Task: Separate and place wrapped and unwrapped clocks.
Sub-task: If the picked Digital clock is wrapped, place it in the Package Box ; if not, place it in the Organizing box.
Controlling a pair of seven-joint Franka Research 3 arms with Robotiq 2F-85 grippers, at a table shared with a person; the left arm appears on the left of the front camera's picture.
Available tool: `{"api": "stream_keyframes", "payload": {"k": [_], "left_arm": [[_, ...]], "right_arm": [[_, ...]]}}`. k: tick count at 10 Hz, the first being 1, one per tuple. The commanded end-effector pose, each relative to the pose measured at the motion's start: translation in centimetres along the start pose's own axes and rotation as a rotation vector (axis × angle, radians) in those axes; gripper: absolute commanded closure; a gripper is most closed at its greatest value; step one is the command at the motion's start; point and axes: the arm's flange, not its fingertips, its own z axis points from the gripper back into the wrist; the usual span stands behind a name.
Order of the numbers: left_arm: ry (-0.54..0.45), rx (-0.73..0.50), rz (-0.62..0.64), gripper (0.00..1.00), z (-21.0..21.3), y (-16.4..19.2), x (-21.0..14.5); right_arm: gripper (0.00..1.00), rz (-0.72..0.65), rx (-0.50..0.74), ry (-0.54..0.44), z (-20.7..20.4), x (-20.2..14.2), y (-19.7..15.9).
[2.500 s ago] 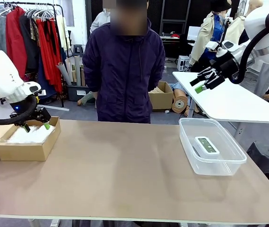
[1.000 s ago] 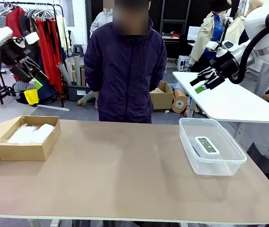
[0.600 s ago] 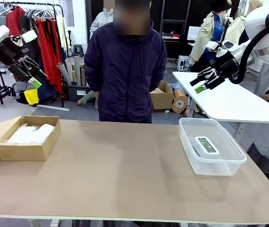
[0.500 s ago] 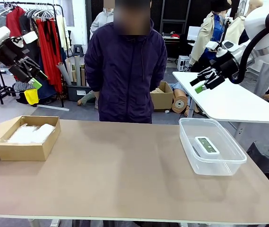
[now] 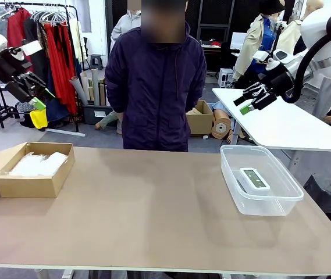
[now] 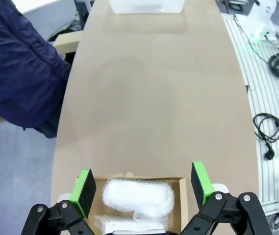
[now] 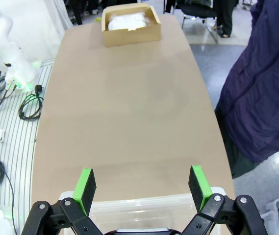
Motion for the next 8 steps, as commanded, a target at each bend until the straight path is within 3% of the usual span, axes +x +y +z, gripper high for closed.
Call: {"api": "stream_keyframes", "payload": {"k": [1,3,8], "left_arm": [[-0.01,0.011,-0.056,0.0,0.44,0.49,-0.5],[-0.004,0.026,-0.126,0.0,0.37,0.56,-0.6],[-0.02,0.04,-0.113,0.0,0.58,0.9,-0.65]], "right_arm": [[0.0,0.005,0.001,0.001,0.02,0.16,0.26],[0.0,0.005,0.001,0.001,0.02,0.16,0.26],[0.0,0.005,0.001,0.001,0.02,0.16,0.26]]}}
